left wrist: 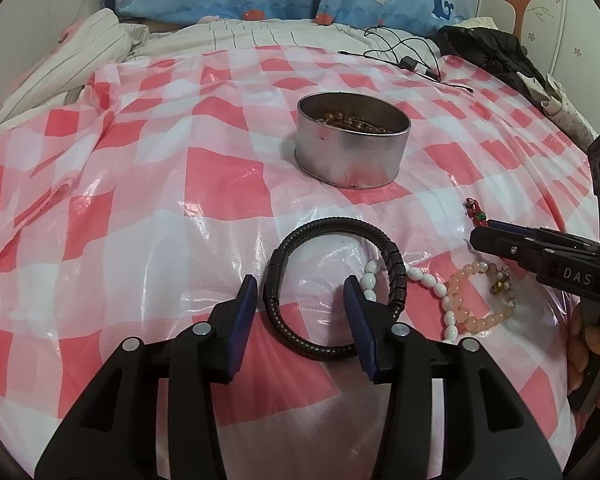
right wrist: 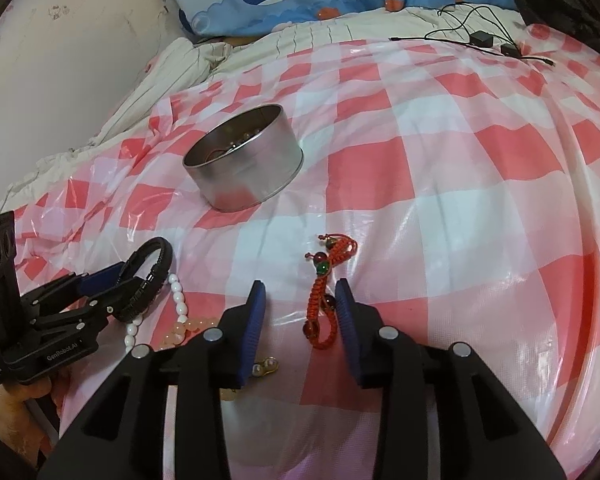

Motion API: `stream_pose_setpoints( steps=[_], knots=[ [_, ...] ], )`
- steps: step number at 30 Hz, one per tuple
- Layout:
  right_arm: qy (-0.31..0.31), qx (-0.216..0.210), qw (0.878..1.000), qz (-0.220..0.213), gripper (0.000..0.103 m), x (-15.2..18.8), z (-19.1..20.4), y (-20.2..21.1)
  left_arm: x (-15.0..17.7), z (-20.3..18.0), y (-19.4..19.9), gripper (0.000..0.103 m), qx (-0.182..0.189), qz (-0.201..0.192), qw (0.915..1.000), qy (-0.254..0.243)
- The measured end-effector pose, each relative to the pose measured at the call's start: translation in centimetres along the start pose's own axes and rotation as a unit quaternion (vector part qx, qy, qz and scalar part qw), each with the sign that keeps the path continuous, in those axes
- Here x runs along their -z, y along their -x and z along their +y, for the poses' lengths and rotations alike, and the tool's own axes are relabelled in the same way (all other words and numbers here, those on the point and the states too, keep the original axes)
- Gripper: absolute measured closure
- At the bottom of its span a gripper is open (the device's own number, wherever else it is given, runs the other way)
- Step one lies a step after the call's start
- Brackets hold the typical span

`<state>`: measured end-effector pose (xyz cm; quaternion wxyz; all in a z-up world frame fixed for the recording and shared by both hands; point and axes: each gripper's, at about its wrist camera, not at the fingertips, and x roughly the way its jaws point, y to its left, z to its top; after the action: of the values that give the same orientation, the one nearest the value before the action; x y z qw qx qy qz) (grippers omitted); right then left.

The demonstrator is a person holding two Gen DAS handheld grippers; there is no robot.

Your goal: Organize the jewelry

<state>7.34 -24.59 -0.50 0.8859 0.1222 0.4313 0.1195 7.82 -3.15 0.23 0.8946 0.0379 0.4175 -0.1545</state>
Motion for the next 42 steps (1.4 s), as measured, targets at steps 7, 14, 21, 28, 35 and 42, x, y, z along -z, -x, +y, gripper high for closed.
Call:
stream_pose_setpoints(
  steps=[7, 14, 21, 28, 35, 42],
  knots=[
    [0.015, 0.02, 1.0, 0.002, 0.067, 0.1, 0.6, -0.2, 0.0, 0.0, -0.1, 0.06, -0.002, 0.001, 1.0, -0.001],
    [0.019, 0.041, 0.999, -0.005, 0.078, 0.1, 0.9, -0.1, 0.0, 0.0, 0.0, 0.061, -0.008, -0.004, 1.0, 0.0],
    [0.002, 0.018, 0.999, -0.029, 0.093, 0.2, 0.1, 0.9, 0.1, 1.2, 0.9, 0.095, 0.005, -0.026, 0.9992, 0.03],
    [-0.009, -0.01, 0.999, -0.049, 0.093, 0.2, -0.4, 1.8, 0.1, 2.4, 1.1, 0.095, 0.01, -0.037, 0.9971, 0.065],
    [-0.007, -0.024, 0.998, -0.066, 0.093, 0.3, -0.2, 2.5, 0.0, 2.9, 1.7, 0.095, 0.022, -0.05, 0.9955, 0.077],
    [0.003, -0.028, 0.996, -0.088, 0.093, 0.0, 0.6, 3.8, -0.4, 2.4, 2.8, 0.095, 0.035, -0.061, 0.9948, 0.073]
  ],
)
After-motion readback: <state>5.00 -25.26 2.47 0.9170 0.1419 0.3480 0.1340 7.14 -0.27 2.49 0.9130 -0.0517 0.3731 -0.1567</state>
